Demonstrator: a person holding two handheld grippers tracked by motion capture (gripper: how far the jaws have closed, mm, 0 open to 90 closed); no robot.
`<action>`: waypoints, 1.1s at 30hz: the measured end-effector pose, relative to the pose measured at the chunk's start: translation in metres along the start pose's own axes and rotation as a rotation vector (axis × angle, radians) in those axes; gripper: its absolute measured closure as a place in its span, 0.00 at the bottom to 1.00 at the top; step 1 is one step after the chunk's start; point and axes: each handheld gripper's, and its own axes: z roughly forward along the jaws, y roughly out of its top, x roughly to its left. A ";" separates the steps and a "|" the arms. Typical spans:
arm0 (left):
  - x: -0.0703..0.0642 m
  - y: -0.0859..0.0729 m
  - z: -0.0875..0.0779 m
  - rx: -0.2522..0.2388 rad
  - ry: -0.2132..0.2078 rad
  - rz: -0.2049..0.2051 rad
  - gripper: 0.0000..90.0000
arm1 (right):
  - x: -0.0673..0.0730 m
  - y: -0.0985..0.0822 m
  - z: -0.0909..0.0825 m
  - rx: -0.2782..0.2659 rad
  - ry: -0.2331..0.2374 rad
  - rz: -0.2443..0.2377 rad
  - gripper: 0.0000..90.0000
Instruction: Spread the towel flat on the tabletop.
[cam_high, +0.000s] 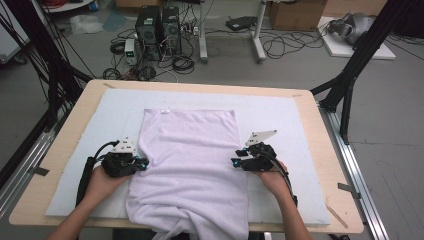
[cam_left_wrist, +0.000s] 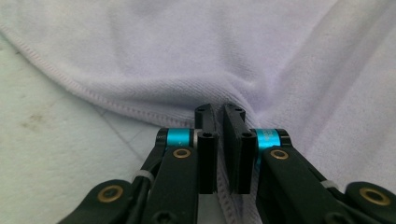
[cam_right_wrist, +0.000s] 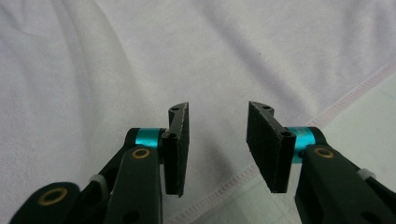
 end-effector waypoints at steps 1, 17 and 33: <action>0.001 -0.001 -0.003 0.007 0.023 0.004 0.95 | 0.001 0.000 0.000 0.006 0.002 -0.005 0.65; 0.005 0.000 0.000 -0.002 0.022 -0.015 0.95 | 0.002 -0.003 0.013 0.063 -0.002 -0.032 0.87; 0.047 0.057 0.036 -0.063 0.194 -0.085 0.96 | -0.048 0.028 0.014 0.008 -0.194 0.047 0.97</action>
